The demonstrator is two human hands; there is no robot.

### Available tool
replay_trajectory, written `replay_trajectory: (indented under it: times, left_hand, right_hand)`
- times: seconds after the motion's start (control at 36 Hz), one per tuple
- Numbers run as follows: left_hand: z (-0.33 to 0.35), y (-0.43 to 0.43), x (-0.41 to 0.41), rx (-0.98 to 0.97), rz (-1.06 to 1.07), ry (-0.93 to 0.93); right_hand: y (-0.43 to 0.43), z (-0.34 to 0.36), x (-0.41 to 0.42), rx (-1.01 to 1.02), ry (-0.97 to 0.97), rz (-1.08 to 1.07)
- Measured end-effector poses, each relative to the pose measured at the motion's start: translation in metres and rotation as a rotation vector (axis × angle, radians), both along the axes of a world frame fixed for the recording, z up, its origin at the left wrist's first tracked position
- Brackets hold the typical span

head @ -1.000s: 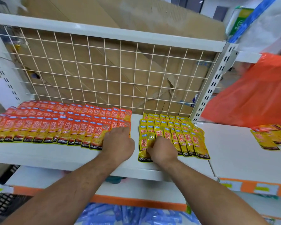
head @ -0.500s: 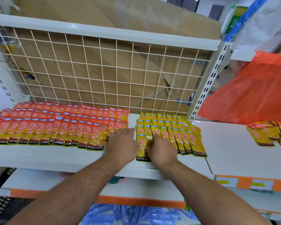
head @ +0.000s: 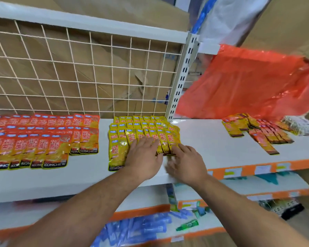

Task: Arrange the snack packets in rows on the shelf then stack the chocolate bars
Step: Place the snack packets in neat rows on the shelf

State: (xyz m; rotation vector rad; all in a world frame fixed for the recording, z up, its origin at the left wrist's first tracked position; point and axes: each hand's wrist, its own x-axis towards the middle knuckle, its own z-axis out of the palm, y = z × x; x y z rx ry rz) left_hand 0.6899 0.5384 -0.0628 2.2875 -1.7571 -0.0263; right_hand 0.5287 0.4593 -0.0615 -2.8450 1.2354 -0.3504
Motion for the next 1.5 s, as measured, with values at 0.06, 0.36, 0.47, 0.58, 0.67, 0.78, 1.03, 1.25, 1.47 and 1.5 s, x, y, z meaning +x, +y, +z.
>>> replay_trajectory:
  times: [0.06, 0.36, 0.47, 0.58, 0.67, 0.78, 1.03, 1.25, 1.47, 1.5]
  left_hand:
    - [0.003, -0.011, -0.018, 0.001, -0.028, 0.0]
    - [0.021, -0.076, -0.144, -0.013, -0.109, -0.022]
    - [0.025, -0.101, -0.196, -0.01, -0.134, -0.018]
    - [0.027, -0.129, -0.242, -0.015, -0.16, -0.046]
    - [0.027, -0.149, -0.274, -0.002, -0.185, -0.043]
    - [0.029, -0.173, -0.31, 0.004, -0.221, -0.038]
    - [0.024, -0.241, -0.354, 0.054, -0.319, -0.018]
    - [0.02, -0.325, -0.38, -0.029, -0.439, 0.012]
    - [0.019, -0.403, -0.4, -0.043, -0.518, 0.072]
    - [0.019, -0.41, -0.401, -0.036, -0.514, 0.066]
  right_hand:
    - [-0.011, 0.0, -0.022, 0.006, 0.009, -0.04]
    - [-0.064, 0.017, -0.154, 0.108, 0.007, -0.16]
    - [-0.093, 0.021, -0.207, 0.132, 0.0, -0.174]
    - [-0.118, 0.024, -0.258, 0.17, 0.003, -0.238]
    - [-0.132, 0.025, -0.291, 0.213, -0.038, -0.28]
    - [-0.148, 0.031, -0.326, 0.25, -0.073, -0.322]
    - [-0.194, 0.032, -0.369, 0.245, -0.095, -0.406]
    - [-0.255, 0.031, -0.395, 0.282, -0.083, -0.495]
    - [-0.314, 0.03, -0.415, 0.28, -0.098, -0.6]
    - [-0.32, 0.028, -0.417, 0.283, -0.113, -0.605]
